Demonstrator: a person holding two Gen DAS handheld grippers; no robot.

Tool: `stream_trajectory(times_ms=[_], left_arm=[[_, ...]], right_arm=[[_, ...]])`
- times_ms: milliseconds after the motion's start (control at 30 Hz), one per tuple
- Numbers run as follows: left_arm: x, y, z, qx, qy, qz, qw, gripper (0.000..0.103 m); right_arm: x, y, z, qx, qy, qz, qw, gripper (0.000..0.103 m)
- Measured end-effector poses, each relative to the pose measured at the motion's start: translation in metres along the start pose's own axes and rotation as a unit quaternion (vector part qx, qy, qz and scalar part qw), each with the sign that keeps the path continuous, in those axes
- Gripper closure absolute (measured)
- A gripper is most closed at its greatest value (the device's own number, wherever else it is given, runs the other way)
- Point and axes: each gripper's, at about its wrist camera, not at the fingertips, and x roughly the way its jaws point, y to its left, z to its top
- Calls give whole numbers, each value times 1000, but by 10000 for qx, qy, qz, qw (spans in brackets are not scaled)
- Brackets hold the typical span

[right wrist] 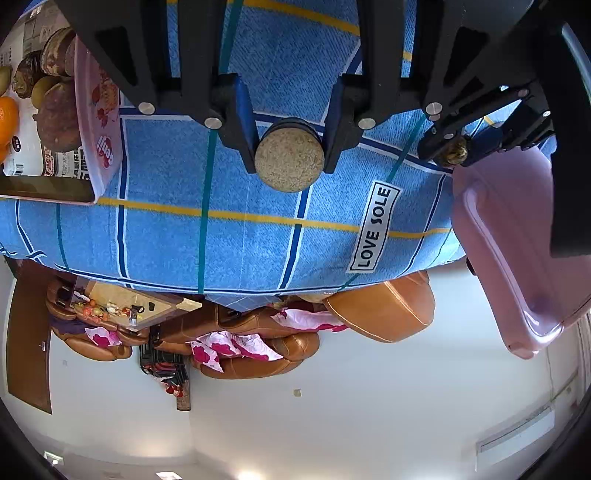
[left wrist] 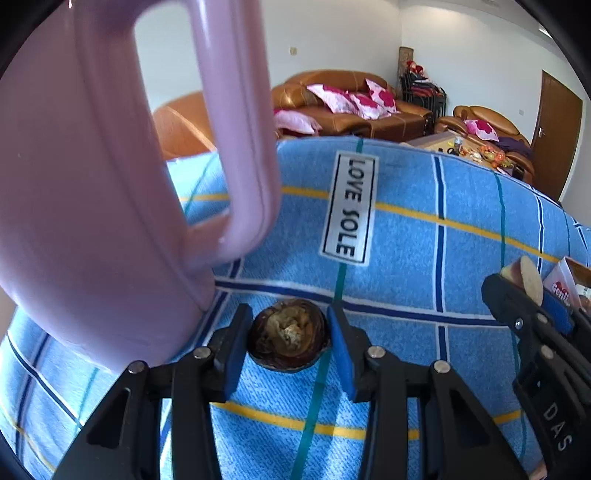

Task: Organize fruits
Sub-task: 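Lift the jar with the right gripper while left lifts the pastry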

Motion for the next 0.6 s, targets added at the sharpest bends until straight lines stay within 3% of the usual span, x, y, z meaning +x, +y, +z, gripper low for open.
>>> stream_trajectory(times_ms=[400, 600], left_arm=[[-17, 1, -19, -200, -165, -146, 9996, 60], [-22, 4, -32, -438, -72, -308, 9985, 60]], right_arm=[[-30, 18, -14, -460, -397, -247, 9978, 67], [-40, 8, -21, -344, -415, -216, 9983, 67]])
